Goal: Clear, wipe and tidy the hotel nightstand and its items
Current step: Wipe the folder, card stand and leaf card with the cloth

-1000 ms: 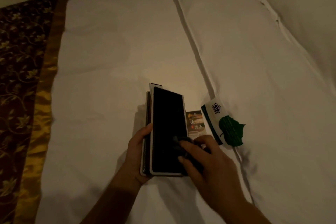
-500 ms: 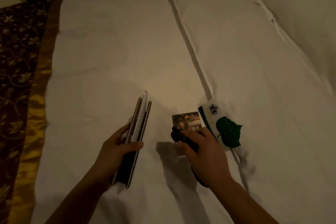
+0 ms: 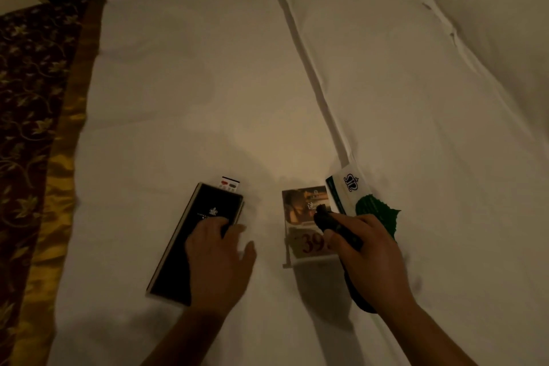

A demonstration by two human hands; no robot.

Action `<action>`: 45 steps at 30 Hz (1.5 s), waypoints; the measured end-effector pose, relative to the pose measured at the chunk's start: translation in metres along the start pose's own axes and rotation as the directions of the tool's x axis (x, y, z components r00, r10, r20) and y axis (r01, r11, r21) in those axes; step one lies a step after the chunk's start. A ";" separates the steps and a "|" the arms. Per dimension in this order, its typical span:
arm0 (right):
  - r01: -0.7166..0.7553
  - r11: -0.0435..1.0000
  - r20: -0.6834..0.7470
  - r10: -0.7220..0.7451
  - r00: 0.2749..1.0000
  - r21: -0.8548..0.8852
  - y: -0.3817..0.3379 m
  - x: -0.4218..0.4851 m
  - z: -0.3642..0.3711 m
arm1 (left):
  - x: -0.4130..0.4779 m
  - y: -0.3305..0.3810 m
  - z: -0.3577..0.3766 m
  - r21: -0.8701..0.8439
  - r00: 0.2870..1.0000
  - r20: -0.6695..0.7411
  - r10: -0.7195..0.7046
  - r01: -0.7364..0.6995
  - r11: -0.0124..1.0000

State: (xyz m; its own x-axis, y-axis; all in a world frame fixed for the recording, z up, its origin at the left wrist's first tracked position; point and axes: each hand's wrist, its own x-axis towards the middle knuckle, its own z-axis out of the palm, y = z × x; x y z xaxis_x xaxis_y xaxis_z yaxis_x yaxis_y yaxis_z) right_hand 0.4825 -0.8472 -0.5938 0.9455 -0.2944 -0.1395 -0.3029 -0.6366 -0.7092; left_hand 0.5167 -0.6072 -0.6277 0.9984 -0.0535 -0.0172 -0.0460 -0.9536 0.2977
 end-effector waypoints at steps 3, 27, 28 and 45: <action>-0.017 1.000 -0.010 0.017 1.000 0.010 0.008 -0.001 -0.004 | 0.014 0.048 0.020 -0.282 0.965 0.260 -0.030 0.105 0.954; 0.127 0.952 0.170 -0.081 0.982 -0.280 -0.012 -0.016 -0.006 | -0.024 0.097 -0.026 -0.646 0.644 0.761 -0.082 0.763 0.003; 0.160 0.946 0.237 -0.093 0.967 -0.281 -0.014 -0.026 -0.002 | -0.022 0.094 -0.028 -0.618 0.614 0.786 -0.070 0.785 -0.051; 0.440 0.844 0.437 -0.287 0.853 -0.305 -0.037 -0.052 -0.014 | -0.007 0.049 -0.027 -0.657 0.673 0.739 -0.047 0.733 0.175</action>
State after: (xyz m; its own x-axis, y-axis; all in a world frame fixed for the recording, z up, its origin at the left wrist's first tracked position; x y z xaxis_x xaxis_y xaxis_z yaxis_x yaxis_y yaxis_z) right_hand 0.4433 -0.8180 -0.5509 0.9453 0.2430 -0.2178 0.1239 -0.8847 -0.4495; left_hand 0.5083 -0.6456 -0.5867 0.6497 -0.2102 -0.7305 0.7455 -0.0114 0.6664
